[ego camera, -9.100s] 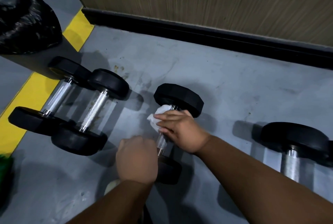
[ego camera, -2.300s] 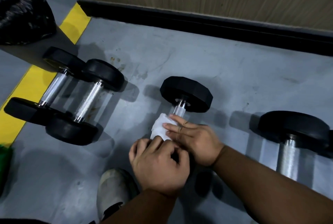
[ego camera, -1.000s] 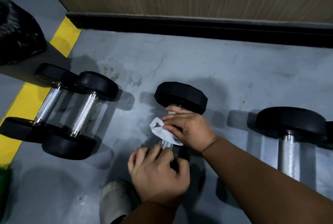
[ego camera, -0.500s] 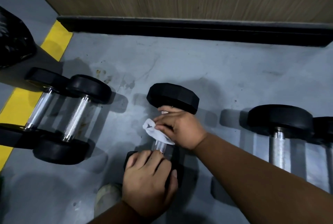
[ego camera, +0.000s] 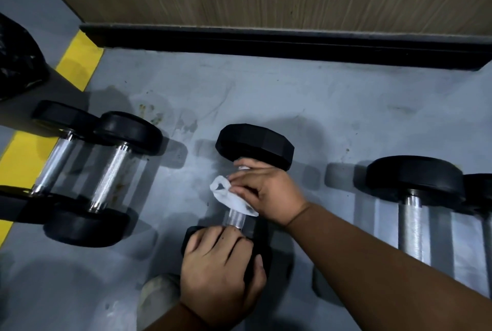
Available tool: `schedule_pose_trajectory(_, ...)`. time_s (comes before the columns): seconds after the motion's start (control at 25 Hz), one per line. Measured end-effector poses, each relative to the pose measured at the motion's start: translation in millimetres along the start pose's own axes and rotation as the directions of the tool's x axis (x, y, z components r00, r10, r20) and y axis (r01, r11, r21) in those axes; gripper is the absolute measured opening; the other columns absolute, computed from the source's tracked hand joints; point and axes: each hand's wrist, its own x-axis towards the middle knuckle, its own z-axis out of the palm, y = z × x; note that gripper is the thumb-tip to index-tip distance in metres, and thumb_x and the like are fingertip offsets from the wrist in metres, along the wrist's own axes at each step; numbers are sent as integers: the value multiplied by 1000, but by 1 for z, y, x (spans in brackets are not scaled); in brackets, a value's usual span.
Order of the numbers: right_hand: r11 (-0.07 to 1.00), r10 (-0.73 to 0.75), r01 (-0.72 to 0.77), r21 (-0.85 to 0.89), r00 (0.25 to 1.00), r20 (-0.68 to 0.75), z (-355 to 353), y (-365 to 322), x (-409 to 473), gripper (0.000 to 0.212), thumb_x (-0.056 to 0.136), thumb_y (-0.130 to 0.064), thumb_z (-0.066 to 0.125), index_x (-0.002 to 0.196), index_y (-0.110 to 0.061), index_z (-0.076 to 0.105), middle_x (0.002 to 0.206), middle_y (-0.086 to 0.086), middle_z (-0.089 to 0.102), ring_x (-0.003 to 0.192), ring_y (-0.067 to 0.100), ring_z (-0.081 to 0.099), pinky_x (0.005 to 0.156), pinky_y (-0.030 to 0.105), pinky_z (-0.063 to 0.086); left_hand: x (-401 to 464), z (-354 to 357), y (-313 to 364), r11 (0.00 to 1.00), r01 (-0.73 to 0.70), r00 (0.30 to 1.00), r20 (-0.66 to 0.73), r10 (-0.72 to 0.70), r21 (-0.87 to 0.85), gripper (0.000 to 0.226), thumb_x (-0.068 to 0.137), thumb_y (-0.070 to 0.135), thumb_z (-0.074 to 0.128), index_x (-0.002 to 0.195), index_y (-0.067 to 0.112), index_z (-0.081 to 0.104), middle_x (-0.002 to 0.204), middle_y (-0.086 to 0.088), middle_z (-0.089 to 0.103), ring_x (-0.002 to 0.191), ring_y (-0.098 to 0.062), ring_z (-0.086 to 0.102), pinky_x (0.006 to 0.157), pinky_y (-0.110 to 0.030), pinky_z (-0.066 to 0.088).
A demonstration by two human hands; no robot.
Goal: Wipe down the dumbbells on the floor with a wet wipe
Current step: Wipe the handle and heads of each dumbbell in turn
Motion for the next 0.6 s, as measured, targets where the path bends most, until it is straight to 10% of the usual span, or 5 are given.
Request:
schedule_pose_trajectory(0.28,975,-222,215,64,965,137,6,-13,-29,23,101,-29,62,104,-13,79,114,-4,76,126,24,61,102,40,53,-2,3,-1,1000,11,1000,-28,-11,-18,22,81,33,64,74,14,71,79,-7,64,69,-31,55,67,-42,46)
schedule_pose_trajectory(0.6,997,-57,55,-51,998,-28,4,-1,-17,18,96,-27,67,104,-16,79,114,-8,75,131,19,58,97,35,55,-7,-4,-32,972,-199,968,128,215,-128,35,86,43,66,104,14,74,104,-2,68,89,-25,61,76,-41,49)
